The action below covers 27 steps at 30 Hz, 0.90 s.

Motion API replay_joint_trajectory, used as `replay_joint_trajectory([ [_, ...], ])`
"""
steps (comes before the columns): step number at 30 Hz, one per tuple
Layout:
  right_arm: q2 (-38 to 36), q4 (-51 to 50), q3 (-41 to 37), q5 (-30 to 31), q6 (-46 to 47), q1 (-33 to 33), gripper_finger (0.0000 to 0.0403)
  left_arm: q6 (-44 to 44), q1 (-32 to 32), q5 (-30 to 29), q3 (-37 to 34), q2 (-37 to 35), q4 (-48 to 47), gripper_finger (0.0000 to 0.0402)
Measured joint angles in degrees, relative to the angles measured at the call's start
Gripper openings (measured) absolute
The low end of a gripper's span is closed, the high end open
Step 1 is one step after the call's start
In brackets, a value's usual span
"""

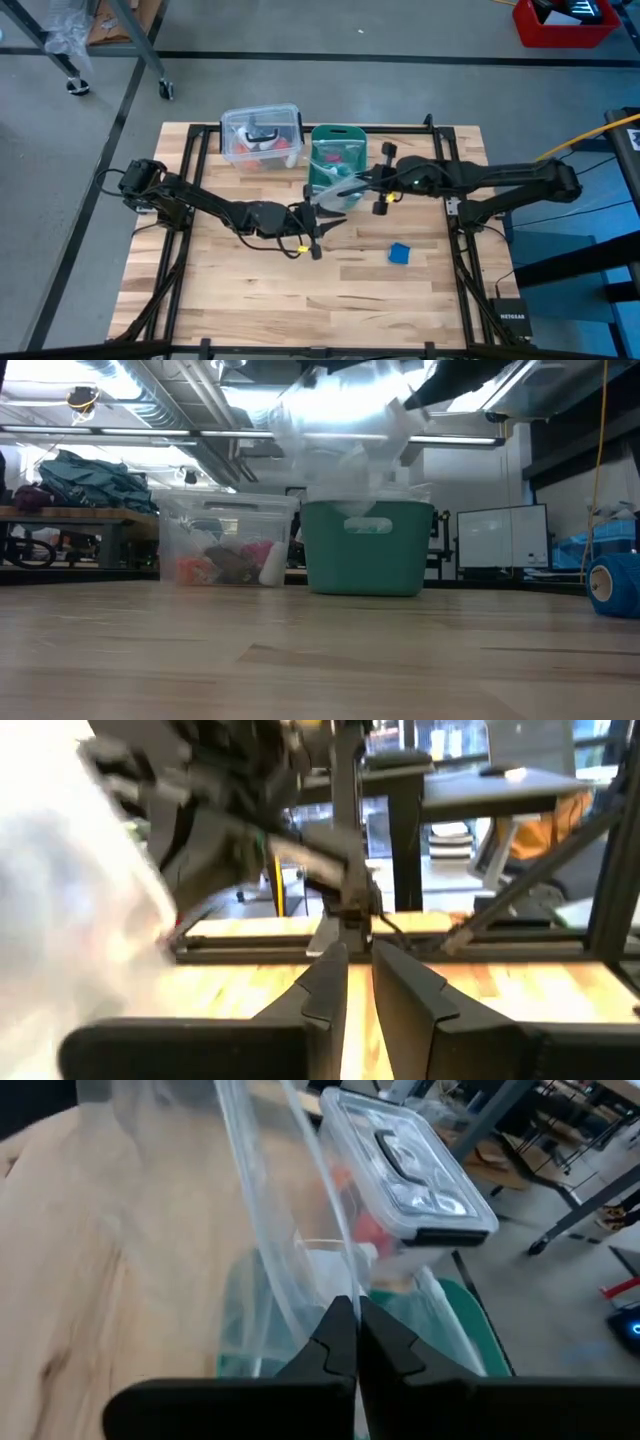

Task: Roll bandage
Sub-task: Open the transparent zip bag, then put the blue bandage into the transparent zip bag

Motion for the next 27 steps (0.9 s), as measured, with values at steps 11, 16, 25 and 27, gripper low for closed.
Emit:
replay_joint_trajectory([
  [11, -5.45, -22.24, 9.98, -5.04, 0.15, 0.00, 0.0000, 2.86, 3.13, -0.02, 0.00, 0.00, -0.46, 0.0036],
  [16, -5.72, -32.96, 12.79, -10.80, 3.48, 0.00, 0.0000, -0.41, 6.58, 0.10, 0.00, 0.00, -2.10, 0.0033],
  [25, -5.67, -44.13, 12.96, -24.74, 9.72, 0.04, 0.0000, -6.55, 9.46, 2.99, 0.00, 5.21, -1.68, 0.0033],
  [27, -5.66, -44.09, 12.96, -27.58, 9.79, 0.04, 0.0000, -6.48, 9.46, 3.94, 0.00, 7.07, 0.71, 0.0033],
])
